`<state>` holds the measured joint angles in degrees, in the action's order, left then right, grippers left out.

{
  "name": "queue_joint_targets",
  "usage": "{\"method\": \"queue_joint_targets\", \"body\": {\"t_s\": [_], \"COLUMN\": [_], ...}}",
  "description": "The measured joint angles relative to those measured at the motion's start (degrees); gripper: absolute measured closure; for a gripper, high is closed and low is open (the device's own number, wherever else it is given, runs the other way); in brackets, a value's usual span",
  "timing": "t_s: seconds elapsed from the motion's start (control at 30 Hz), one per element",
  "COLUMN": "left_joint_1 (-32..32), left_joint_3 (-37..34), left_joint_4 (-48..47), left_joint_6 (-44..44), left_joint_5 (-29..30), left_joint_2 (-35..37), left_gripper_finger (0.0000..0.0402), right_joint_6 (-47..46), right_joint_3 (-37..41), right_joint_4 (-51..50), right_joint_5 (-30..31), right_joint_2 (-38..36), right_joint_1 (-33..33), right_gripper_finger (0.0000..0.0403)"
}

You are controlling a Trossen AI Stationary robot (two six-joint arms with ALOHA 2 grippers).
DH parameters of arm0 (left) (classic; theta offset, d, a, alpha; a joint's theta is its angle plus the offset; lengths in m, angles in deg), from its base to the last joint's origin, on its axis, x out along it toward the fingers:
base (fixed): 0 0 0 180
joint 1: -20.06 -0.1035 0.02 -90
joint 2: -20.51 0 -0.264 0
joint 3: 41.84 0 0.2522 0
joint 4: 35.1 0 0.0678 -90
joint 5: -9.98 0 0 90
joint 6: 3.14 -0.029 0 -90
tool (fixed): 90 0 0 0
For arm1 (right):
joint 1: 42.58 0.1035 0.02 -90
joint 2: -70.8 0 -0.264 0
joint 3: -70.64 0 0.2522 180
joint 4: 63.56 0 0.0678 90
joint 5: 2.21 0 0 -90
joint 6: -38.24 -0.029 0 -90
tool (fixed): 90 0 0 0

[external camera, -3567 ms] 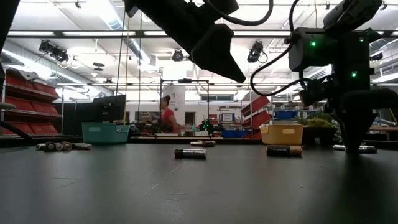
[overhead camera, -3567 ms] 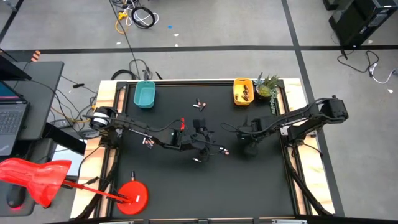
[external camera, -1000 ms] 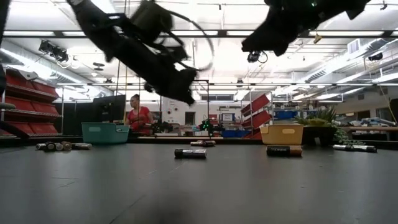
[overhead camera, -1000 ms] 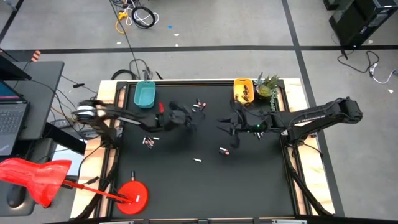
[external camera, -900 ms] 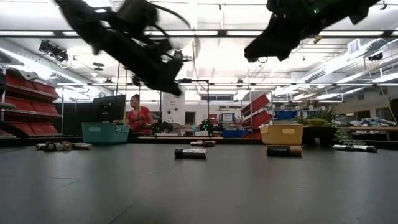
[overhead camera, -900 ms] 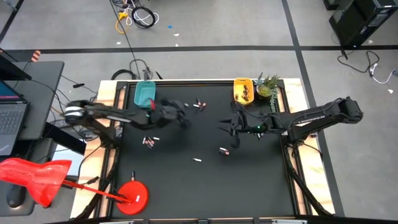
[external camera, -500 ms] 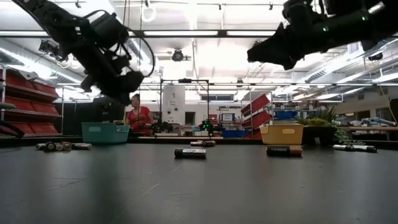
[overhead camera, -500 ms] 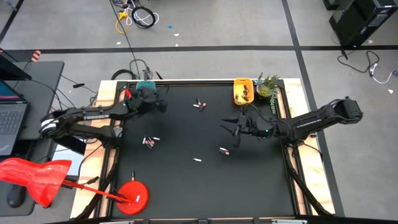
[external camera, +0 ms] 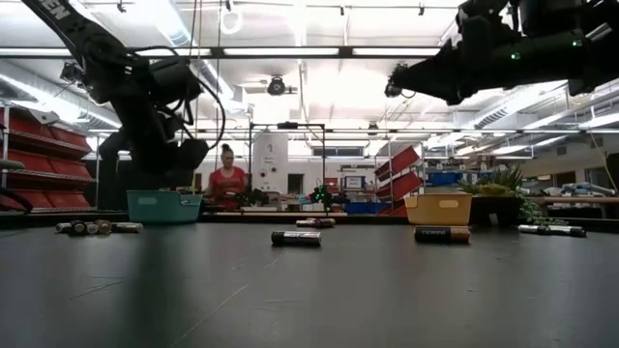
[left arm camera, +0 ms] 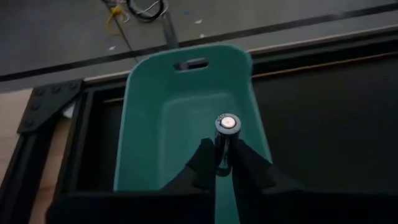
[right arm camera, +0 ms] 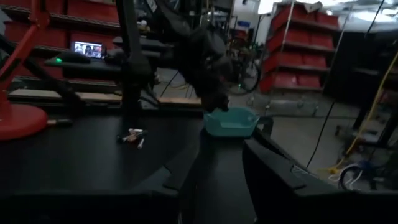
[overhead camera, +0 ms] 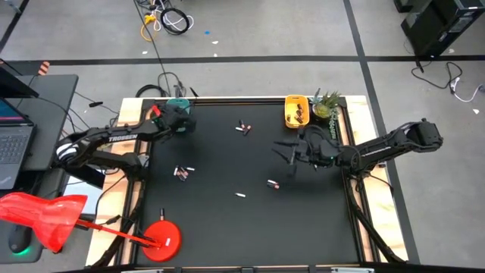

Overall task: Sort batteries
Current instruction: Put the silver battery into the blue bin

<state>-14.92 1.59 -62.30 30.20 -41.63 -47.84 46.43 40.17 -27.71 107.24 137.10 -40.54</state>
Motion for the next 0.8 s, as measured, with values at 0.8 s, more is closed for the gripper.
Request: {"method": "queue_joint_targets", "body": {"t_s": [0.8], "left_joint_1": [24.4], "left_joint_3": [0.0], "left_joint_4": [30.1], "left_joint_6": [-33.8], "left_joint_5": [9.8], "left_joint_2": [0.1], "left_gripper_finger": [0.0268], "right_joint_6": [1.6], "right_joint_3": [0.0], "right_joint_4": [1.2], "right_joint_5": [-6.3], "right_joint_2": [0.1], "right_joint_1": [-8.1], "right_gripper_finger": [0.0283]}}
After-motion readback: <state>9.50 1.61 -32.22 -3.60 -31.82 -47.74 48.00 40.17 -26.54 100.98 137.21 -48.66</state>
